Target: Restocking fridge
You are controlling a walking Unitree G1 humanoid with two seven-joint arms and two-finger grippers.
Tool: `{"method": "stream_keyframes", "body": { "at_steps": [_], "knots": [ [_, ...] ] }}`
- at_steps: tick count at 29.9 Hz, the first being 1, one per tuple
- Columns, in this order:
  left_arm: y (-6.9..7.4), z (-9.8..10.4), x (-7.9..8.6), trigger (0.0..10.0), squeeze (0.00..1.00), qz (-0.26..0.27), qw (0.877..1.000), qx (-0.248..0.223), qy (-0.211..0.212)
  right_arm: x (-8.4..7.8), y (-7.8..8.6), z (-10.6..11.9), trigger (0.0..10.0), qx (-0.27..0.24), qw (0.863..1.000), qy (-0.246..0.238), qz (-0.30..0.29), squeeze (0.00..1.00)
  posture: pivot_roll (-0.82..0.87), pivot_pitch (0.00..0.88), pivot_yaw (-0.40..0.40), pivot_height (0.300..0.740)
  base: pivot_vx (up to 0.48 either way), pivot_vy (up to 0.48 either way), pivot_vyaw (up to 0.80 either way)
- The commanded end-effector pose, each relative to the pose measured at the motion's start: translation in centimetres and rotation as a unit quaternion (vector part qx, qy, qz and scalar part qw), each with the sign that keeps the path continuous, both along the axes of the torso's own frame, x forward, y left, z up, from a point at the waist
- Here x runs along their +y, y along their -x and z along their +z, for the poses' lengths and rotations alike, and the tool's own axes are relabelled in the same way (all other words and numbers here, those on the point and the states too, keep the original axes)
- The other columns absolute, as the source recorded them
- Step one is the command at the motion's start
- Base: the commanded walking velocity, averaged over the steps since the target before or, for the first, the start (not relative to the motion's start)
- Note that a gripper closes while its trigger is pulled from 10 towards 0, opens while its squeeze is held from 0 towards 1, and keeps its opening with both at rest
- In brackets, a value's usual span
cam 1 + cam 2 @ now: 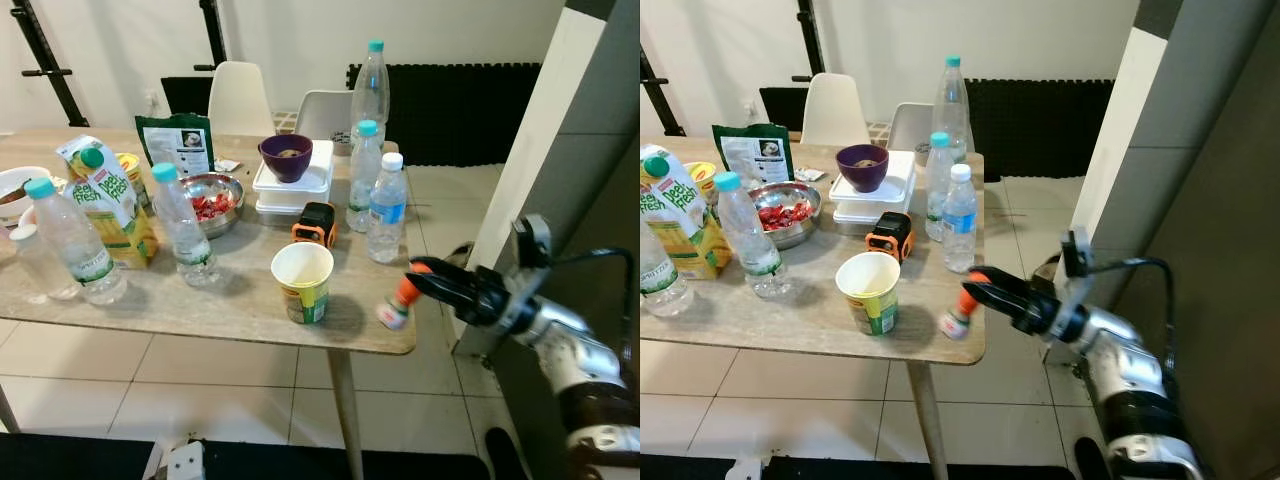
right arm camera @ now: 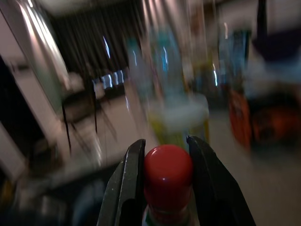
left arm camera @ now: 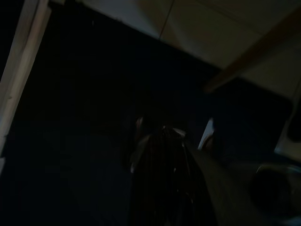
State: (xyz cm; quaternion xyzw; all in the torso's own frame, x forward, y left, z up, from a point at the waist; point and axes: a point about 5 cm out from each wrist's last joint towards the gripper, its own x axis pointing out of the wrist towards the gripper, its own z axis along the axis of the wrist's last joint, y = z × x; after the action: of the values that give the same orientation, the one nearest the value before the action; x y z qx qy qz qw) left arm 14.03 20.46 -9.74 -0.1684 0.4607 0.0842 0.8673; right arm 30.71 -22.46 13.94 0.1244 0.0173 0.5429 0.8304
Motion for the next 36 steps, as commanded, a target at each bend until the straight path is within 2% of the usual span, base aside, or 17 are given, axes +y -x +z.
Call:
{"method": "stream_keyframes", "body": {
  "at_steps": [1, 5, 7, 8, 10, 12, 14, 17, 19, 20, 21, 22, 24, 27, 30, 33, 36],
  "knots": [
    [0.6, -0.2, -0.1, 10.0, 0.00, 0.000, 1.000, 0.011, 0.004, -0.5, 0.3, -0.4, 10.0, 0.004, 1.000, 0.012, -0.002, 0.00, 0.02, 0.000, -0.008, 0.740, 0.000, 0.000, 0.00],
    [0.7, -0.2, 0.2, 10.0, 0.00, -0.003, 1.000, 0.014, 0.001, -4.4, 2.3, -0.9, 10.0, 0.040, 0.997, 0.048, -0.036, 0.00, 0.02, 0.000, -0.007, 0.740, 0.000, 0.000, 0.00],
    [0.7, -0.2, 0.3, 10.0, 0.00, -0.004, 1.000, 0.014, 0.000, -4.9, 2.9, -1.5, 10.0, 0.060, 0.996, 0.063, -0.035, 0.00, 0.02, 0.000, -0.007, 0.740, 0.000, 0.000, 0.00],
    [0.6, -0.2, 0.3, 10.0, 0.00, -0.005, 1.000, 0.014, -0.001, -5.8, 3.7, -3.4, 10.0, 0.111, 0.985, 0.119, -0.051, 0.00, 0.02, 0.000, -0.009, 0.740, 0.000, 0.000, 0.00],
    [0.6, -0.2, 0.4, 10.0, 0.00, -0.006, 1.000, 0.013, -0.001, -6.2, 4.0, -4.5, 10.0, 0.134, 0.978, 0.144, -0.067, 0.00, 0.02, 0.000, -0.009, 0.740, 0.000, 0.000, 0.00],
    [0.5, -0.2, 0.3, 10.0, 0.00, -0.007, 1.000, 0.013, -0.001, -6.7, 4.8, -7.7, 10.0, 0.190, 0.951, 0.210, -0.120, 0.00, 0.01, 0.000, -0.011, 0.740, 0.000, 0.000, 0.00],
    [0.5, -0.2, 0.2, 10.0, 0.00, -0.009, 1.000, 0.013, -0.001, -6.8, 5.2, -9.8, 10.0, 0.215, 0.929, 0.239, -0.185, 0.00, 0.02, 0.000, -0.015, 0.740, 0.000, 0.000, 0.00],
    [0.5, -0.2, 0.1, 10.0, 0.00, -0.010, 1.000, 0.013, -0.001, -6.6, 5.4, -11.6, 10.0, 0.237, 0.902, 0.257, -0.253, 0.00, 0.02, 0.000, -0.015, 0.740, 0.000, 0.000, 0.00],
    [0.5, -0.2, 0.1, 10.0, 0.00, -0.013, 1.000, 0.014, -0.001, -6.3, 5.9, -13.1, 10.0, 0.252, 0.876, 0.284, -0.296, 0.00, 0.02, 0.000, -0.018, 0.740, 0.000, 0.000, 0.00],
    [0.5, -0.2, 0.1, 10.0, 0.00, -0.013, 1.000, 0.014, -0.001, -6.3, 5.9, -13.1, 10.0, 0.252, 0.876, 0.284, -0.296, 0.00, 0.02, 0.000, -0.018, 0.740, 0.000, 0.000, 0.00],
    [0.6, -0.2, 0.0, 10.0, 0.00, -0.014, 1.000, 0.015, -0.002, -5.7, 6.8, -15.0, 10.0, 0.287, 0.840, 0.287, -0.361, 0.00, 0.02, 0.000, -0.020, 0.740, 0.000, 0.000, 0.00],
    [0.6, -0.2, 0.0, 10.0, 0.00, -0.014, 1.000, 0.015, -0.002, -5.7, 6.8, -15.0, 10.0, 0.287, 0.840, 0.287, -0.361, 0.00, 0.02, 0.000, -0.020, 0.740, 0.000, 0.000, 0.00],
    [0.6, -0.2, 0.0, 10.0, 0.00, -0.014, 1.000, 0.016, -0.003, -5.0, 7.8, -16.5, 10.0, 0.312, 0.813, 0.287, -0.400, 0.00, 0.02, 0.000, -0.020, 0.740, 0.000, 0.000, 0.00],
    [0.6, -0.2, 0.1, 10.0, 0.00, -0.014, 1.000, 0.015, -0.005, -4.2, 8.9, -17.9, 10.0, 0.340, 0.784, 0.267, -0.445, 0.00, 0.02, 0.000, -0.019, 0.740, 0.000, 0.000, 0.00],
    [0.5, -0.2, 0.1, 10.0, 0.00, -0.014, 1.000, 0.015, -0.006, -3.9, 9.2, -18.3, 10.0, 0.353, 0.773, 0.249, -0.465, 0.00, 0.02, 0.000, -0.017, 0.740, 0.000, 0.000, 0.00],
    [0.7, -0.2, 0.4, 10.0, 0.00, -0.014, 1.000, 0.017, -0.010, -3.3, 10.4, -19.5, 10.0, 0.388, 0.734, 0.227, -0.510, 0.00, 0.02, 0.000, -0.021, 0.740, 0.000, 0.000, 0.00],
    [0.8, -0.2, 0.5, 10.0, 0.00, -0.013, 1.000, 0.019, -0.012, -2.8, 11.1, -20.1, 10.0, 0.397, 0.720, 0.248, -0.511, 0.00, 0.02, 0.000, -0.022, 0.740, 0.000, 0.000, 0.00]
  ]
}}
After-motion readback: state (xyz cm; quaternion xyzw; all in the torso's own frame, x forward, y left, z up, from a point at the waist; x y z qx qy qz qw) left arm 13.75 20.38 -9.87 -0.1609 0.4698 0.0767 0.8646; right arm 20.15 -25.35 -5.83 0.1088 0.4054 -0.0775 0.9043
